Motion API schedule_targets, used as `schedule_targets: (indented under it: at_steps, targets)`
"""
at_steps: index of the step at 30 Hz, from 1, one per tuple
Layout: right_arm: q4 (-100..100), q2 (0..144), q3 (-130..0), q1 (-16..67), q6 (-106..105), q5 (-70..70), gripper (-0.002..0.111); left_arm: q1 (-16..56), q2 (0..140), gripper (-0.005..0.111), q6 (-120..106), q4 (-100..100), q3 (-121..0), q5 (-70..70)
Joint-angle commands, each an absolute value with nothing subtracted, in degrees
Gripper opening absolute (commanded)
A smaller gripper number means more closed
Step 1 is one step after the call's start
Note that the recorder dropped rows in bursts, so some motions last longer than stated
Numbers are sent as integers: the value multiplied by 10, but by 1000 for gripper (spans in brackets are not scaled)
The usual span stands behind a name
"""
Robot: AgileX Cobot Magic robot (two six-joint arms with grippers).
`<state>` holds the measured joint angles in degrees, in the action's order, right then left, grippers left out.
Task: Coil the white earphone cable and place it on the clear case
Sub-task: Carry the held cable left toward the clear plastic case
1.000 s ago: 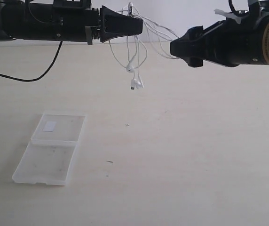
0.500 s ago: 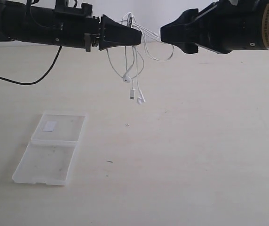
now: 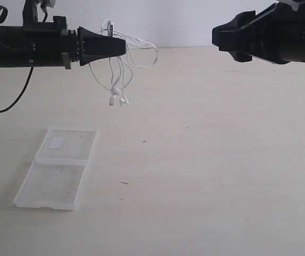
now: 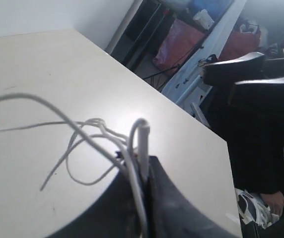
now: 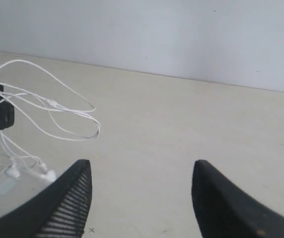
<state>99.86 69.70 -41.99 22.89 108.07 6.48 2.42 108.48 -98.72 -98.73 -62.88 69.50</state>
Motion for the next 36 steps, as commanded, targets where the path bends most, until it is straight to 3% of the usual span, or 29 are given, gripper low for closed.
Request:
schedule_targets:
  at_steps: [1, 36]
  targets:
    - [999, 690, -406, 226, 1081, 56, 57, 24, 1049, 0, -1020, -999, -591, 694]
    - [999, 688, -391, 226, 1111, 87, 57, 24, 625, 0, -949, -999, -327, 162]
